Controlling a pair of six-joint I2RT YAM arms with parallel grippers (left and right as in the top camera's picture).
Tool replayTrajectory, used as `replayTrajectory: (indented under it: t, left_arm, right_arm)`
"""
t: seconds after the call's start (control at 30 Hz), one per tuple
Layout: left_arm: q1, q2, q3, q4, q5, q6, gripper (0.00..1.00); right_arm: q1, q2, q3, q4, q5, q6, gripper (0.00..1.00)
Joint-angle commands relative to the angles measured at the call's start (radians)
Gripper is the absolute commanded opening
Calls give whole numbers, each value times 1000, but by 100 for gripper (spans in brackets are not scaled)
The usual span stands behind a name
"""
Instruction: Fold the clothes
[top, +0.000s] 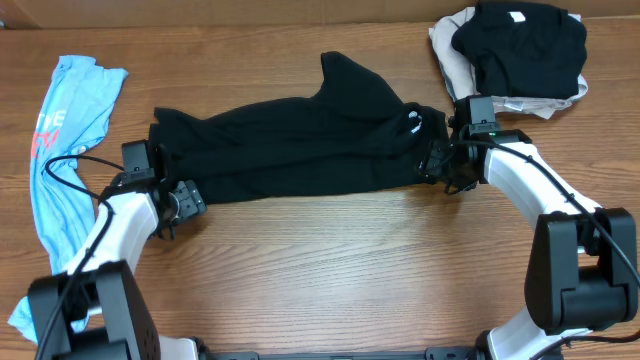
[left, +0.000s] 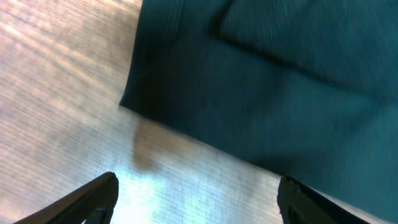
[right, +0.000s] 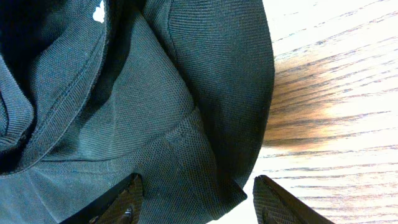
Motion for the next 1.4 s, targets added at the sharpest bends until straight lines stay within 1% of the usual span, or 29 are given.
replayTrajectory:
  t: [0.0,0.1,0.17,0.23,0.3,0.4,0.43,0.53,0.57,0.67,0.8,0.93,1.03,1.2,1.37]
  left_arm:
    - [-4,58,-8,48,-31,-29,81]
    - [-3,85,-8,83,-31,-51,80]
    - [-3,89,-8,98,-31,-63,76]
    - [-3,89,-8,110,-31,-75,67]
    - [-3,89,-8,115,-31,-81,60]
    - [-3,89,-8,126,-33,-81,44]
    - [-3,89,-8,129,-35,-80,38]
    - [-3,89,-6,132,-35,-81,14]
    - [-3,89,-5,130,-35,-80,4]
    - [-3,89,0,127,-47,-76,4]
    - [-3,89,45,79,-88,-76,4]
    - [-3,89,138,-6,-92,-35,4]
    - [-3,89,216,-89,-92,-14,4]
    - [-2,89,354,-269,-117,34,4]
    - [-2,89,405,-433,-277,36,4]
  right_arm:
    - [2,3,-6,-1,10,8,61]
    - [2,3,-6,-14,10,7,61]
    - [2,3,-6,-24,10,8,60]
    - [2,3,-6,-35,10,8,51]
    - [2,3,-6,-43,9,8,47]
    - [2,3,-6,-50,9,8,39]
    - [2,3,-6,-50,9,8,38]
    - [2,3,-6,-46,10,8,30]
    - [2,3,-6,-41,11,8,28]
    - [2,3,-6,-26,26,8,21]
    - [0,3,-6,-24,33,8,4]
    - [0,2,-6,-33,35,8,4]
    - [0,-8,-2,-77,32,18,4]
    - [-18,-81,17,-259,33,48,4]
    - [-72,-189,17,-472,32,58,4]
